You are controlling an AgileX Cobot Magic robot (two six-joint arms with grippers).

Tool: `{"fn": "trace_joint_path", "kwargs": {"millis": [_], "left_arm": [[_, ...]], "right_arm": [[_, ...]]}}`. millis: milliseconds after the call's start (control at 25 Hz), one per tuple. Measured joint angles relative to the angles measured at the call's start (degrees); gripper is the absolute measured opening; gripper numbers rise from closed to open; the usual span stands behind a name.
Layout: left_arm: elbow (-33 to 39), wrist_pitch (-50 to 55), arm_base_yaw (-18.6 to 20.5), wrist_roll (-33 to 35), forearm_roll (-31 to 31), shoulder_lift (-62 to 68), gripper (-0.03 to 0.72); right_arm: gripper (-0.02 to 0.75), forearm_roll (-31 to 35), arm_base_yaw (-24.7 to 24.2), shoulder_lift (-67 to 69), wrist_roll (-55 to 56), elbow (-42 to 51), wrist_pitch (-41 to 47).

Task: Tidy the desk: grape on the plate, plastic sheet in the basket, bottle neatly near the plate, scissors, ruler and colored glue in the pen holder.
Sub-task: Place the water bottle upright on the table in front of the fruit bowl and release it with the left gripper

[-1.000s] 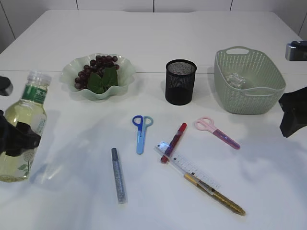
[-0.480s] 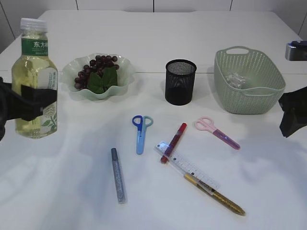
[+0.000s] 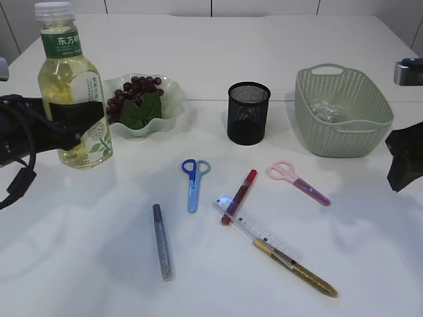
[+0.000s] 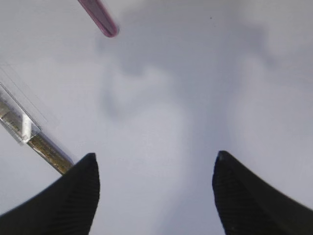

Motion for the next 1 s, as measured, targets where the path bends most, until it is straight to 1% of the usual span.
{"fn": "trace_joint_path", "kwargs": {"millis": [160, 240, 360, 480, 600, 800, 1000], "left_arm": [[0.0, -0.8, 0.0, 0.0, 0.0, 1.7, 0.432], [0.0, -2.4, 0.0, 1.3, 0.0, 3.1, 0.431], [0.0, -8.5, 0.1, 4.9, 0.0, 6.3, 0.431], [0.0, -12.2, 0.1, 6.2, -0.3, 9.3, 0.431], [0.0, -12.5, 0.1, 8.8, -1.1, 11.7, 0.431], [-0.1, -12.7, 0.1, 12.1, -4.4, 14.0, 0.431], [-1.2, -12.8, 0.1, 13.3, -5.9, 17.8, 0.431]], "right_arm": [[0.563, -0.2, 0.0, 0.0, 0.0, 0.0, 0.0], [0.563, -0.2, 0.0, 0.0, 0.0, 0.0, 0.0], [0.562, -0.2, 0.0, 0.0, 0.0, 0.0, 0.0], [0.563, -0.3, 0.0, 0.0, 0.0, 0.0, -0.1], [0.563, -0.3, 0.0, 0.0, -0.1, 0.0, -0.1], [0.563, -0.3, 0.0, 0.0, -0.1, 0.0, -0.2], [0.563, -0.3, 0.0, 0.0, -0.1, 0.0, -0.4]]}}
